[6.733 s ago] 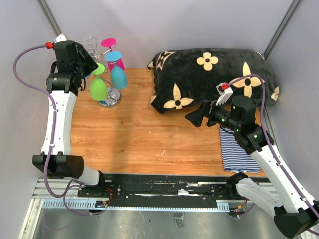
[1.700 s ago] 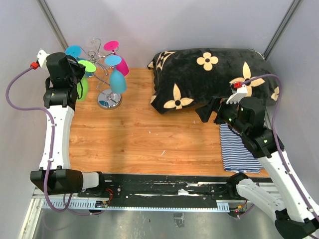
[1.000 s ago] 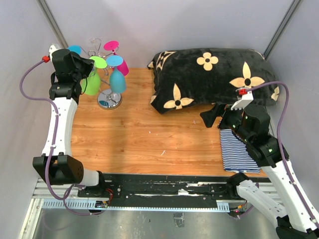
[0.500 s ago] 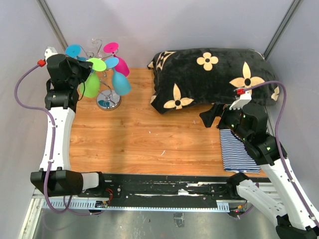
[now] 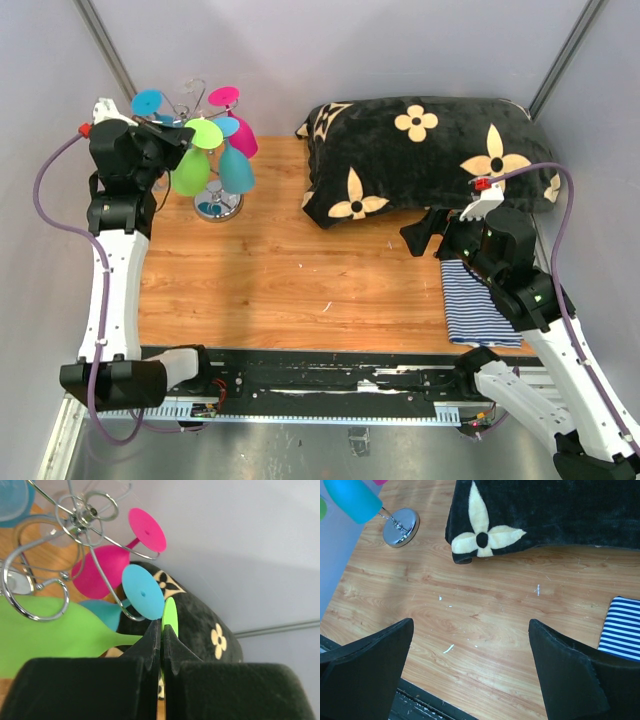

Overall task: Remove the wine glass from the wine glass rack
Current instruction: Pick up the wine glass from the wine rack.

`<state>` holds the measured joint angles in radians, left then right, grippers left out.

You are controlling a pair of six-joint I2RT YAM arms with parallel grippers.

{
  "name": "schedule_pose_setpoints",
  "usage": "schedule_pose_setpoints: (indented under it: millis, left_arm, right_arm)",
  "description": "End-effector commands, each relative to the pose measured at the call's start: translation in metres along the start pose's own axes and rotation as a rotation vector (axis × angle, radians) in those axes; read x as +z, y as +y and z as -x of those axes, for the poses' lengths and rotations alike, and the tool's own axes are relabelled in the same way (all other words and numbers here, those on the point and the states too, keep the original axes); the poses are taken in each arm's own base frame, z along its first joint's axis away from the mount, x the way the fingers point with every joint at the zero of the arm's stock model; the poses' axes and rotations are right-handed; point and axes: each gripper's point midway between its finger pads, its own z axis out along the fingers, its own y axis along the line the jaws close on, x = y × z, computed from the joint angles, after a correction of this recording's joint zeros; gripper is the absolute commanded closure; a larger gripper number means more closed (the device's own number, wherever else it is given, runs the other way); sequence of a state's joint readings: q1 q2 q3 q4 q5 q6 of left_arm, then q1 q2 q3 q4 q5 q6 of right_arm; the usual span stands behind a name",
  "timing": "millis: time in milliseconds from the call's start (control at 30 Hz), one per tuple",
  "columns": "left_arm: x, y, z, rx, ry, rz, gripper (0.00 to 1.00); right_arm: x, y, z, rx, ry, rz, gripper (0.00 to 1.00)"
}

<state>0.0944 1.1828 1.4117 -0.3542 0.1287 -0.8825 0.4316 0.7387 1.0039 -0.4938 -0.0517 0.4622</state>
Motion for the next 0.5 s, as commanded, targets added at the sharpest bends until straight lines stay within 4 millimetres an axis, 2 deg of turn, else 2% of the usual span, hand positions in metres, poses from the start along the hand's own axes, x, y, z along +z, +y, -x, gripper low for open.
schedule_pose_setpoints:
  millis: [0,133,300,333,467]
  left_arm:
    - [-0.035,-0.031,-0.008,-0.047,0.013,-0.18,0.99]
    - [-0.07,-0.039,-0.008,-0.017,-0.021,-0.23,1.0]
    - [-0.109,-0.052,-0.041,0.0,0.082,-0.388,0.99]
    - [-0.117,-0.051,-0.051,0.009,0.102,-0.412,1.0]
    - [-0.151,-0.05,-0.068,0.06,0.105,-0.484,1.0]
  right_arm:
    - [0.0,0.003,0.002,-0.03,-0.011,0.019,0.02]
    - [0.003,0.013,0.004,-0.038,-0.022,0.079,0.02]
    - [0.004,0.029,0.009,-0.042,-0.041,0.167,0.02]
    - [0.004,0.032,0.01,-0.041,-0.048,0.181,0.02]
    - [0.008,0.04,0.011,-0.034,-0.074,0.239,0.02]
